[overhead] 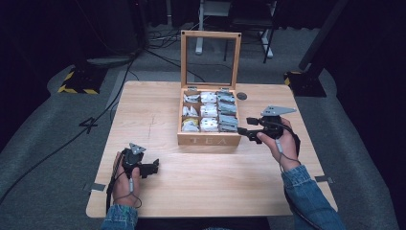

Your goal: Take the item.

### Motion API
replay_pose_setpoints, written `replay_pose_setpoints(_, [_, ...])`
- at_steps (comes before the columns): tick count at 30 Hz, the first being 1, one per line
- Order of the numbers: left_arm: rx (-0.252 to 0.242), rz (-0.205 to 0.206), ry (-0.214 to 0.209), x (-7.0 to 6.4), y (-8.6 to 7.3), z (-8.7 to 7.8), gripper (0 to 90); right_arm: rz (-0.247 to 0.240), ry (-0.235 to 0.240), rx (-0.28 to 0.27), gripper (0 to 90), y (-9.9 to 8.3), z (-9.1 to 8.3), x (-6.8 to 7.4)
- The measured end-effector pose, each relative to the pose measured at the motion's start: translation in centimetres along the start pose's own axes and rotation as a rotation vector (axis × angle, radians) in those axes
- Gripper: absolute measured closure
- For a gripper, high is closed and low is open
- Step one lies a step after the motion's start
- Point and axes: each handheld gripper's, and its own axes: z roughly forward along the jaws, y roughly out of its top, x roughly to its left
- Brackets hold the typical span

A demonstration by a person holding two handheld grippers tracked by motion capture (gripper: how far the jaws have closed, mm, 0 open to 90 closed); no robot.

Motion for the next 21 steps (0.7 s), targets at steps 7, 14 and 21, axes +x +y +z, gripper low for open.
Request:
replay_pose_setpoints(7, [0.000, 0.000, -0.001, 0.0, 0.0, 0.0, 5.8, 0.001, 0.045, 0.036, 39.1, 1.9, 1.8, 0.9])
replay_pose_setpoints(14, [0.010, 0.012, -0.011, 0.0, 0.1, 0.1, 2.6, -0.028, 0.063, 0.101, 45.3, 3.3, 4.1, 2.1])
replay_pose_setpoints(21, [0.015, 0.019, -0.015, 0.0, 0.1, 0.2, 0.9, -0.048, 0.056, 0.176, 54.6, 4.7, 6.8, 3.0])
